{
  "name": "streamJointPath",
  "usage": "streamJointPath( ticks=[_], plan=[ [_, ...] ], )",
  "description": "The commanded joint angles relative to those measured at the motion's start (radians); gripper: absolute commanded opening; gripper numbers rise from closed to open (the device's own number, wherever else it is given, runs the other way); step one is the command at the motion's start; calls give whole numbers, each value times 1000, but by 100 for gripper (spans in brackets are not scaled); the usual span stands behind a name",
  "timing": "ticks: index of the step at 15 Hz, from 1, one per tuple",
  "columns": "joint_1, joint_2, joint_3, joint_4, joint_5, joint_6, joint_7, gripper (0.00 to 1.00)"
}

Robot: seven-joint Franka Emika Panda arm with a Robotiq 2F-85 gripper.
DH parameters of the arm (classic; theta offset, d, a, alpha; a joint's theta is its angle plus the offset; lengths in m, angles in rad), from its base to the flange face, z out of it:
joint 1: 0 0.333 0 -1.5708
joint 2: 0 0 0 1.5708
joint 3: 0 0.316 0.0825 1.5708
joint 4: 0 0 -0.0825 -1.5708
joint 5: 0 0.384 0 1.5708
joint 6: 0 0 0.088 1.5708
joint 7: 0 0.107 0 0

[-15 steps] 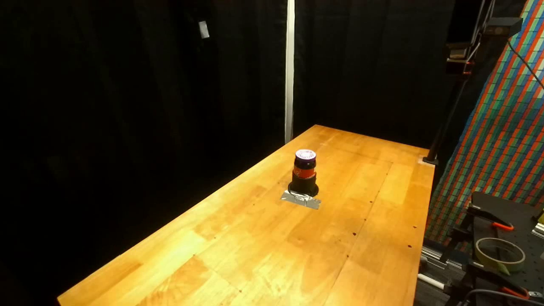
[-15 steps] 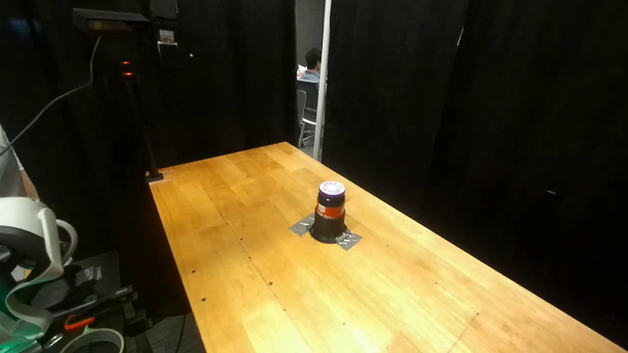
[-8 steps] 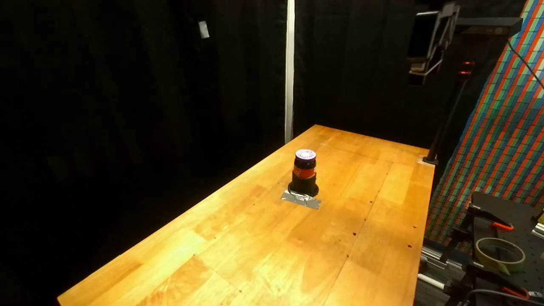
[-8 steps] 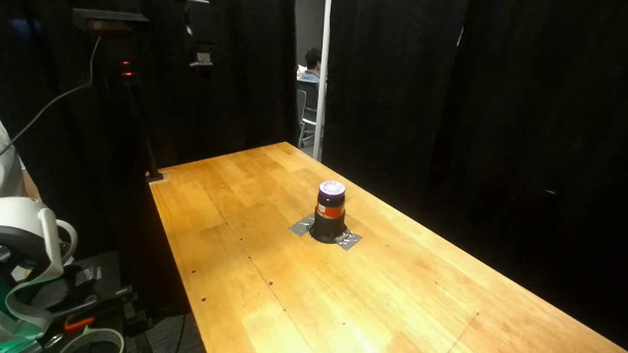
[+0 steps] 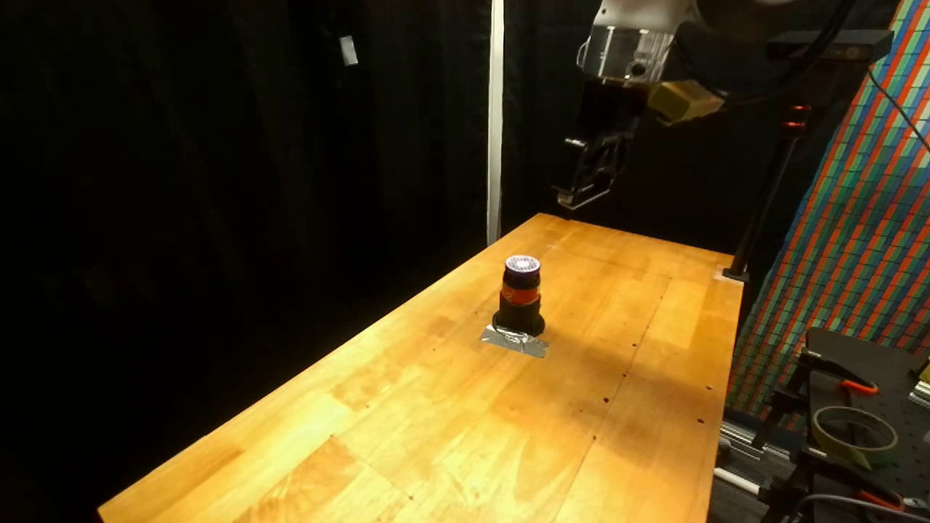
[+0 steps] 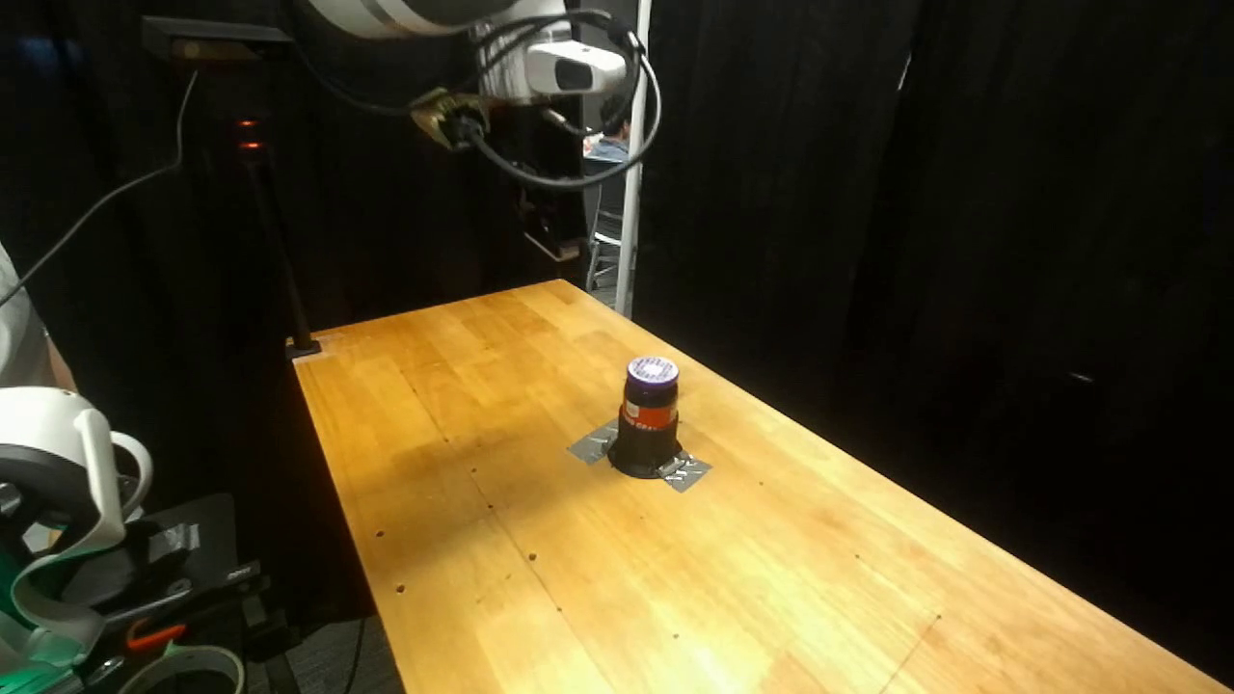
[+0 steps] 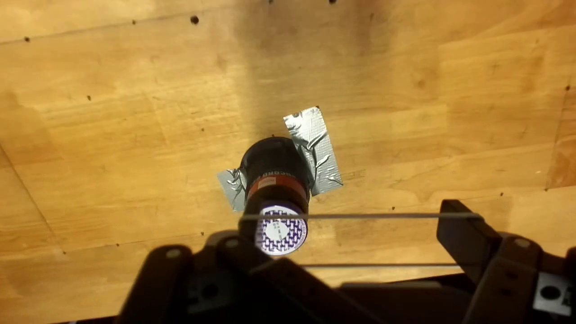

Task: Put the rubber band on the jar.

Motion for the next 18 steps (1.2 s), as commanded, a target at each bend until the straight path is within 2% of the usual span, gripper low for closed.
streamJointPath(
  ticks=[1, 5, 9, 12, 18],
  plan=[
    [28, 116, -47, 8, -111, 197, 67, 100],
    [67, 216, -117, 13, -216, 293, 138, 100],
    [112, 284, -175, 35, -236, 347, 163, 100],
    [117, 323, -170, 99, -161, 281, 98, 100],
    [105, 410, -182, 278, -88, 101, 46, 100]
  ],
)
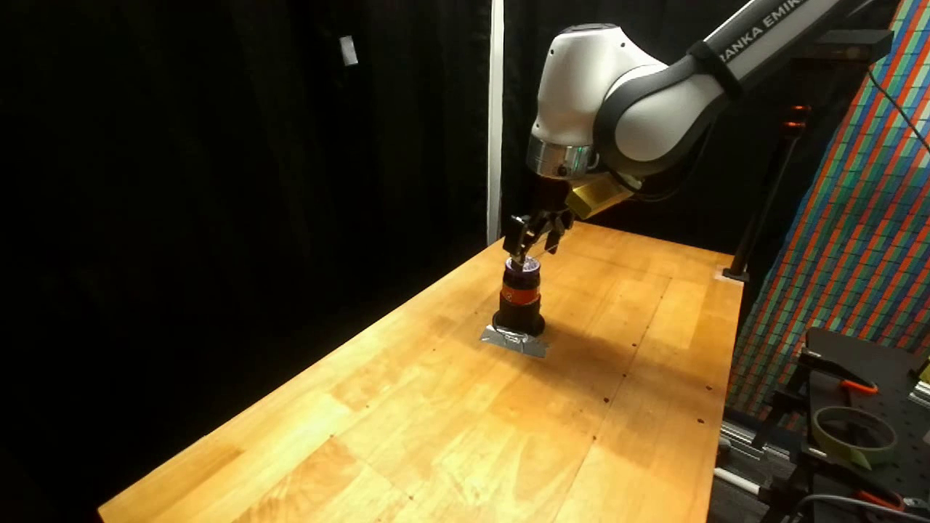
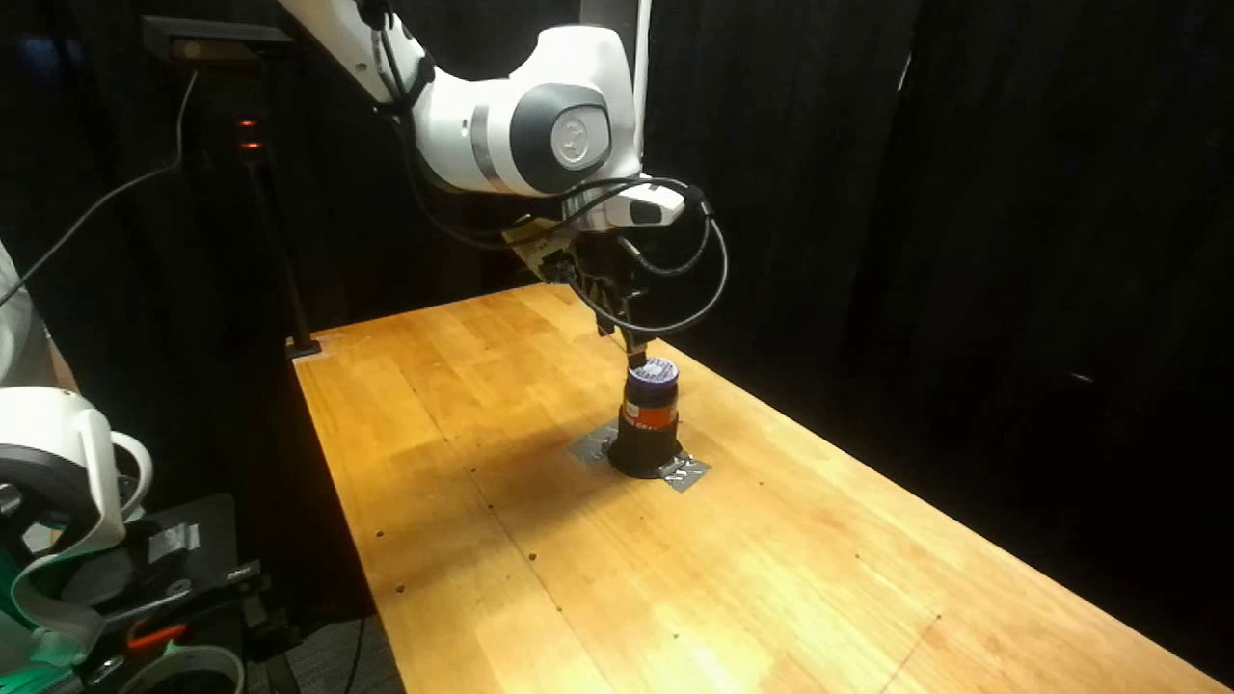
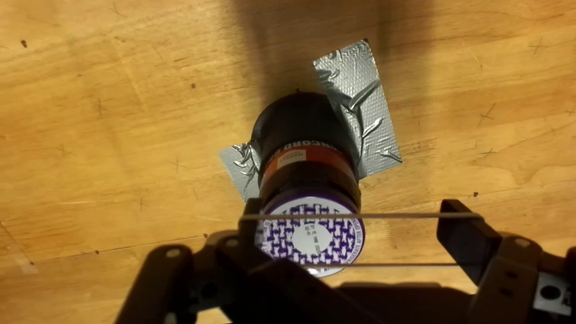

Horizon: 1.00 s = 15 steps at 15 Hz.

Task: Put the rubber band on the jar.

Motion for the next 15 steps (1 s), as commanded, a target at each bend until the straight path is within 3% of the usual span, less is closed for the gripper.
streamJointPath(
  ticks=[1, 7, 15],
  plan=[
    [2, 74, -24, 151, 42, -128, -52, 100],
    [-13, 176, -36, 308, 78, -246, -89, 100],
    [-28, 278, -42, 413, 131, -274, -110, 100]
  ],
)
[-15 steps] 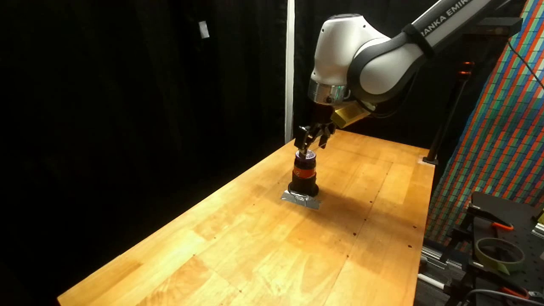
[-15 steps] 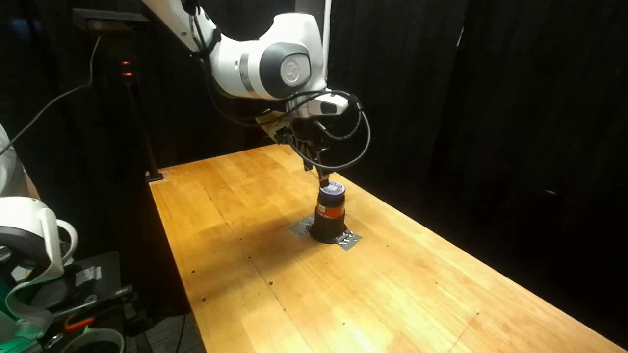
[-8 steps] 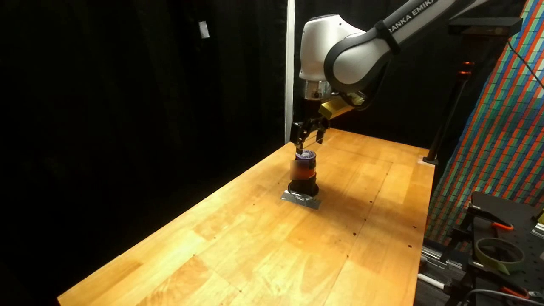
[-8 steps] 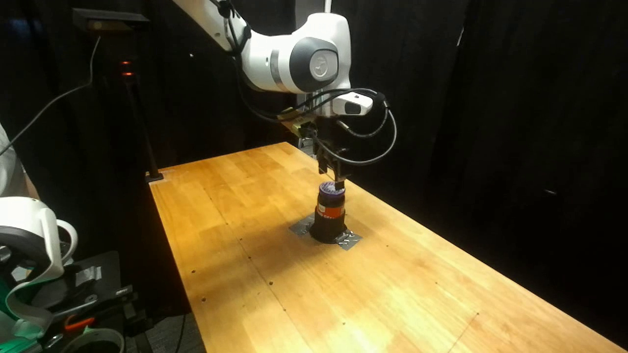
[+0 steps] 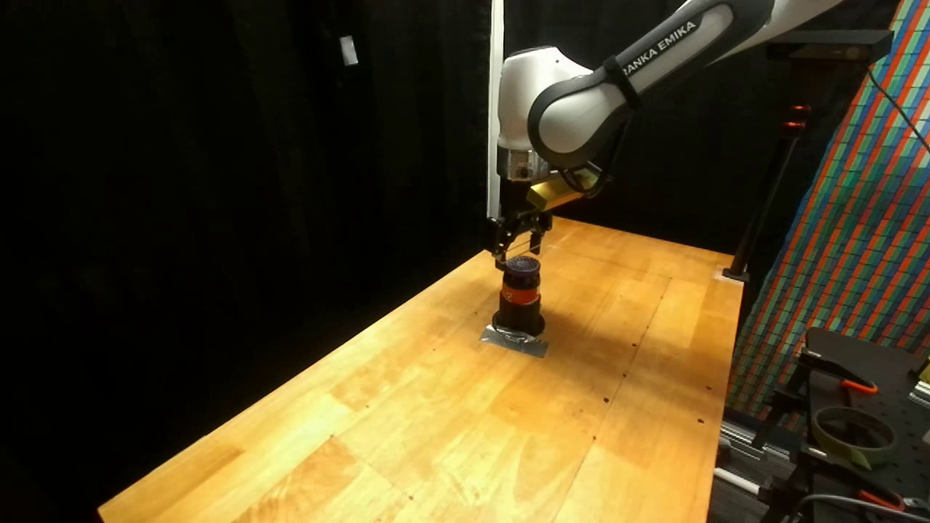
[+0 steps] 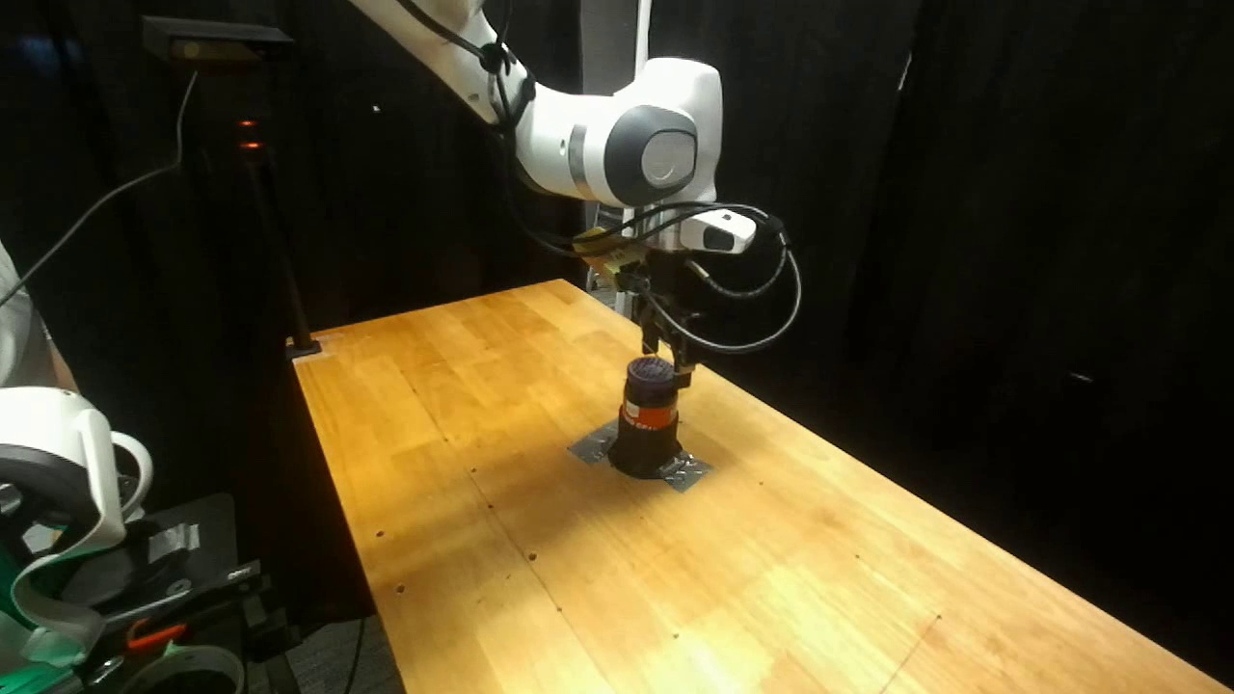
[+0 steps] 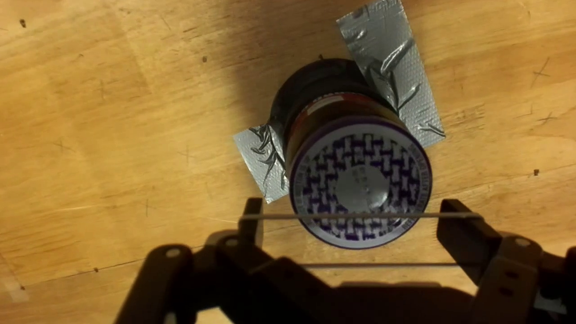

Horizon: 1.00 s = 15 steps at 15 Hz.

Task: Put the rubber band on the jar.

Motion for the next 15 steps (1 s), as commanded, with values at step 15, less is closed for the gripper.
streamJointPath(
  ticks=[15],
  plan=[
    [-62, 38, 33, 89, 178, -269, -168, 100]
  ],
)
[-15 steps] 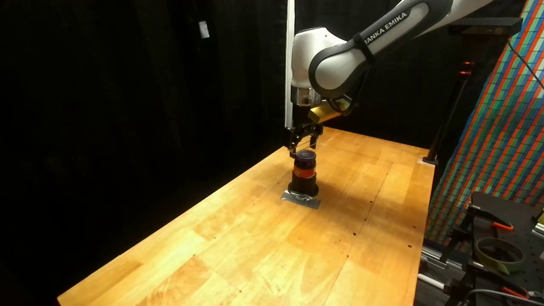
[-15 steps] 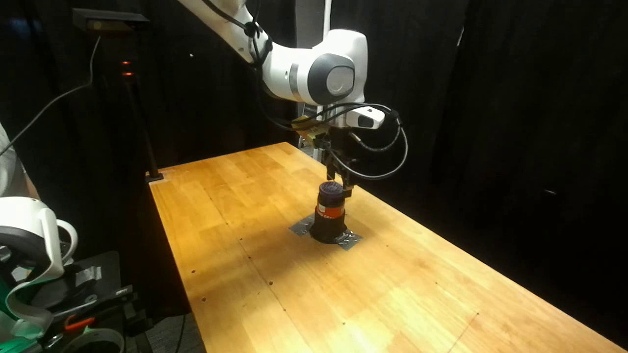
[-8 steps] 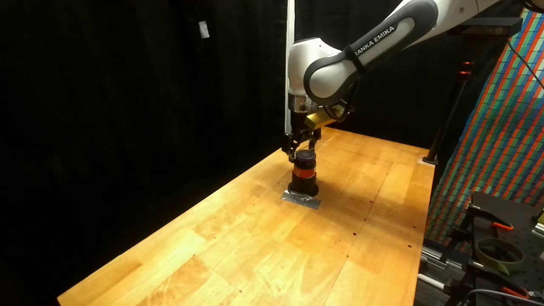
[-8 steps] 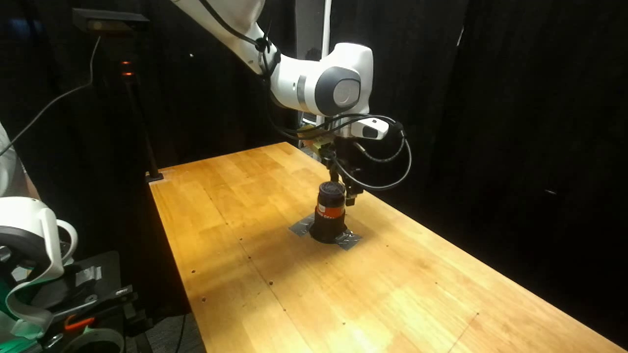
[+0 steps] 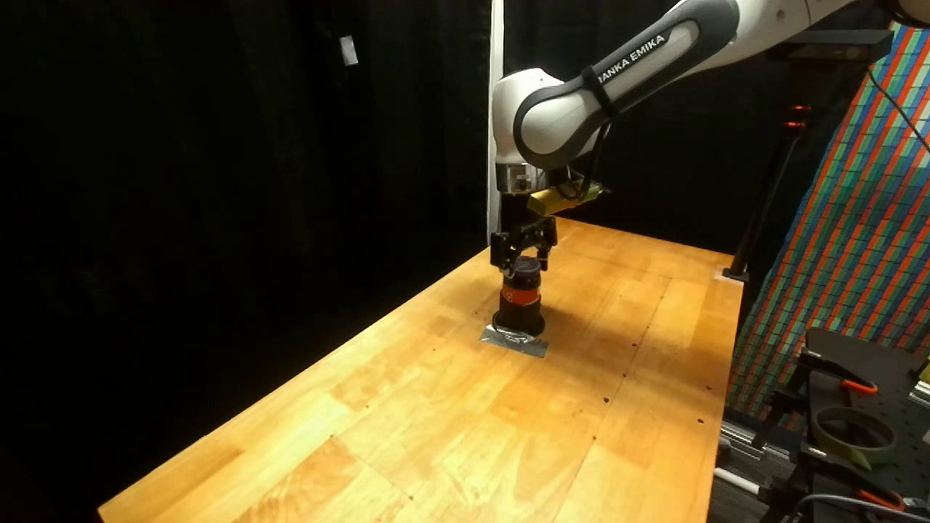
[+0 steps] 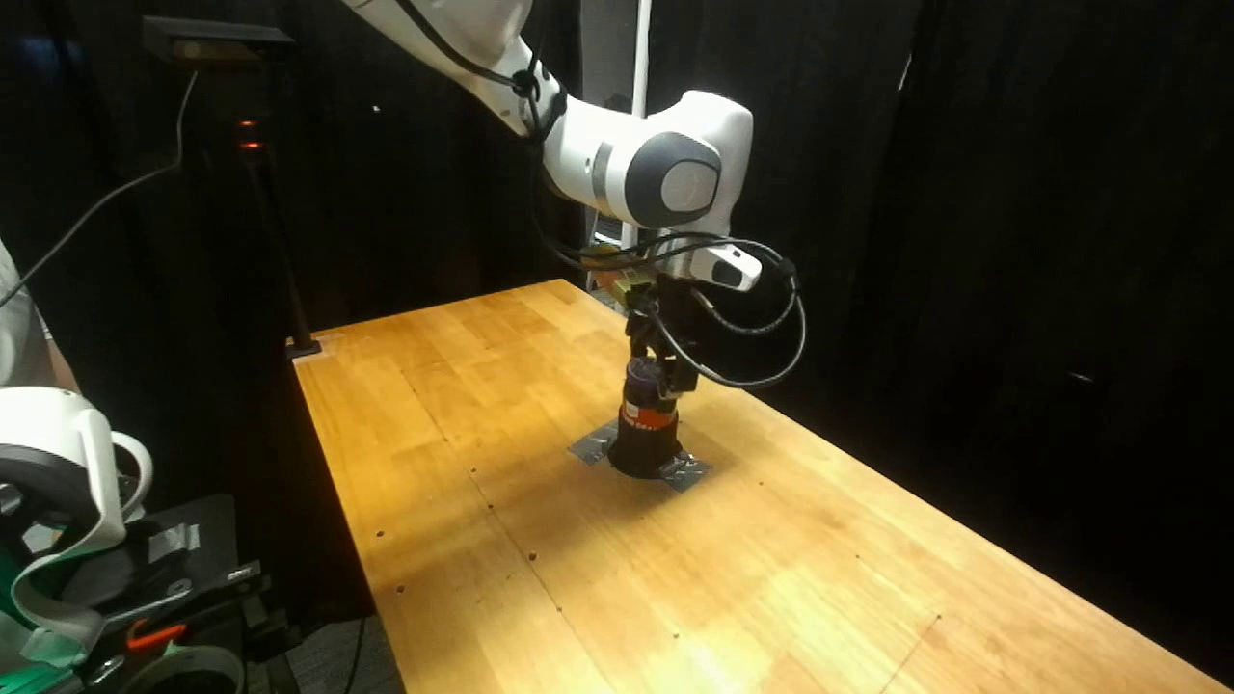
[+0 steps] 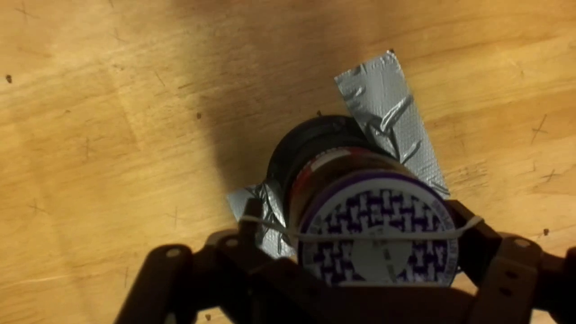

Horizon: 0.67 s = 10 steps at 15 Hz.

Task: Put the rubber band on the jar.

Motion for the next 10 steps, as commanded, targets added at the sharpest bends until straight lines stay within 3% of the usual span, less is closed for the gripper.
streamJointPath(
  ticks=[1, 9, 10],
  plan=[
    [-40, -51, 26, -7, 79, -128, -88, 100],
    [-50, -83, 31, -101, 145, -142, -158, 98],
    [-44, -90, 28, -118, 135, -135, -153, 74]
  ],
)
